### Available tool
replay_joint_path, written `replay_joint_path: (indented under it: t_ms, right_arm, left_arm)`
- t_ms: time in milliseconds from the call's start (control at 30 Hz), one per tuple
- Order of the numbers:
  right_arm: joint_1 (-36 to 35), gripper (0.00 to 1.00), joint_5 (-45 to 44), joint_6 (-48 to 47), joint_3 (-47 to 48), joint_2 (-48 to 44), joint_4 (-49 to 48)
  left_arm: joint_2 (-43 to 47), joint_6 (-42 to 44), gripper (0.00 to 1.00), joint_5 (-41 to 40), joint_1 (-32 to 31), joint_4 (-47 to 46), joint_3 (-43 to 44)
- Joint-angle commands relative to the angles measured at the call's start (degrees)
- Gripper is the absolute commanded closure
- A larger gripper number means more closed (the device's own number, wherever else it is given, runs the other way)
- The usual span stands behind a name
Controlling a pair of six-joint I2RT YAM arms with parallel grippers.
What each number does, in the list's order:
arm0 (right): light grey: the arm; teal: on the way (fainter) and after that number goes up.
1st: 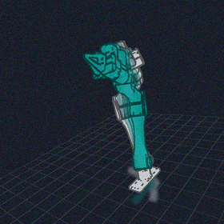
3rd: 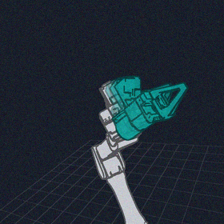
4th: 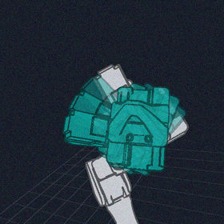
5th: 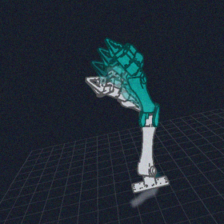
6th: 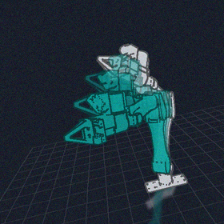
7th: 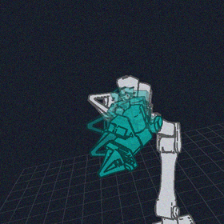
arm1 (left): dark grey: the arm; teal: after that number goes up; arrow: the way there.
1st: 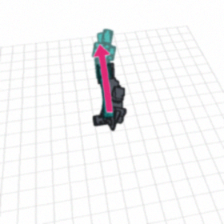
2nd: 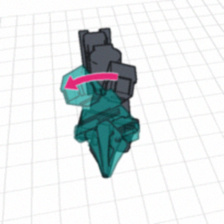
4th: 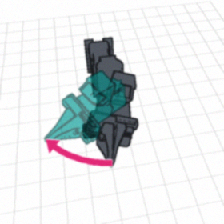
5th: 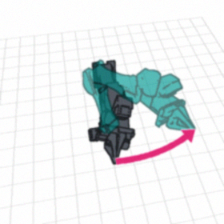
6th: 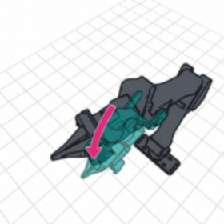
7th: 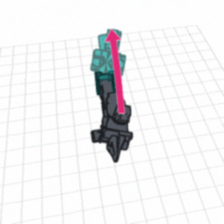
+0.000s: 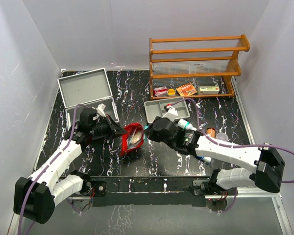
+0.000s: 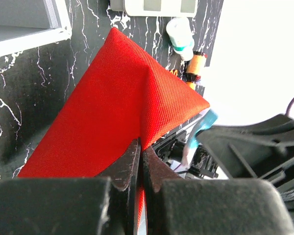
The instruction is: Organize the medicine kit
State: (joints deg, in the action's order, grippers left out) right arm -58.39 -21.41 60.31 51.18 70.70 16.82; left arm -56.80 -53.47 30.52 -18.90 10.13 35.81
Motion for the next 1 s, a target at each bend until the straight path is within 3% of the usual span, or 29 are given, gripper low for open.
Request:
replay_joint_path:
  t_ms: [0,433,733,967]
  right_arm:
    - [-4.3,0.96,-9.8,10.5,3.6,3.0,-1.5]
    - [-5.8,0.93,-11.7,19.6,7.4,11.2,-0.3]
    - [-5.9,0.89,-9.9,20.3,8.4,13.8,-1.3]
    - [-5.9,0.71,-9.3,20.1,7.7,13.0,-3.3]
  left_arm:
    - [0.3,-4.5,1.0,-0.7,-0.2,-2.9,-0.1]
    - [1.2,-5.0,1.0,0.7,-0.2,-5.3,-1.4]
    - [0.9,-3.8,1.0,1.8,-0.2,-5.3,-1.4]
    - [0.8,-2.7,1.0,2.1,-0.2,-4.8,-1.4]
